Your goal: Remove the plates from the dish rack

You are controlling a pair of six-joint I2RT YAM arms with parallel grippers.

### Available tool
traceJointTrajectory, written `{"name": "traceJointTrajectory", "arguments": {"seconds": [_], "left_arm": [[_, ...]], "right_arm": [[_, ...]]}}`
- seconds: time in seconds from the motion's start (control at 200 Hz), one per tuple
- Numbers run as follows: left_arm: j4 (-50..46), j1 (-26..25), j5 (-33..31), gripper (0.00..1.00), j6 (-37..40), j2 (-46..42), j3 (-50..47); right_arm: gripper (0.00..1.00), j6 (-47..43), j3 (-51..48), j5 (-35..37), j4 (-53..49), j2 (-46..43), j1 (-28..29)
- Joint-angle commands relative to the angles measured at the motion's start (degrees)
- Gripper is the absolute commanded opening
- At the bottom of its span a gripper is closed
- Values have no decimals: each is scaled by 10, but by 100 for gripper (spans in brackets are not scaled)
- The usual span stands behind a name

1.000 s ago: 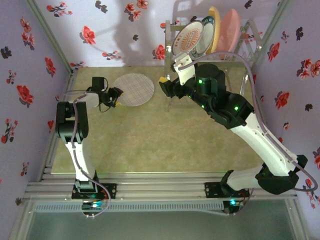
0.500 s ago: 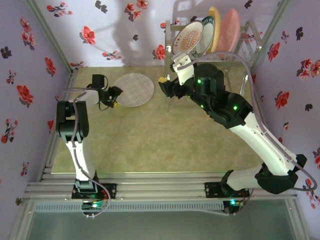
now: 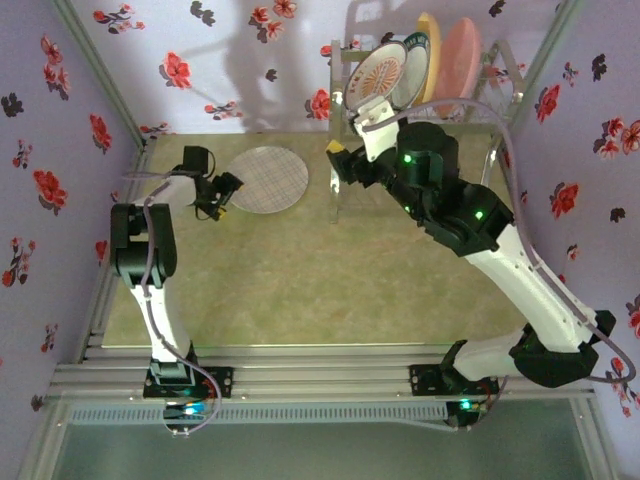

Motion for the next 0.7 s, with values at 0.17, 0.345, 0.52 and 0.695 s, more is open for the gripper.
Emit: {"name": "traceJointTrajectory", "arguments": {"seconds": [0.17, 0.345, 0.52, 0.695], "left_arm": [[-30, -37, -85, 80, -2, -160, 4], [-5, -85, -105, 80, 22, -226, 28], [52, -129, -97, 81, 53, -284, 34], [107, -162, -64, 81, 84, -332, 31]], "right_arm": [[86, -62, 88, 217, 47, -3, -93], [87, -2, 128, 220, 10, 34, -213], [86, 31, 120, 183, 54, 73, -289], [83, 65, 163, 119, 49, 135, -347]]}}
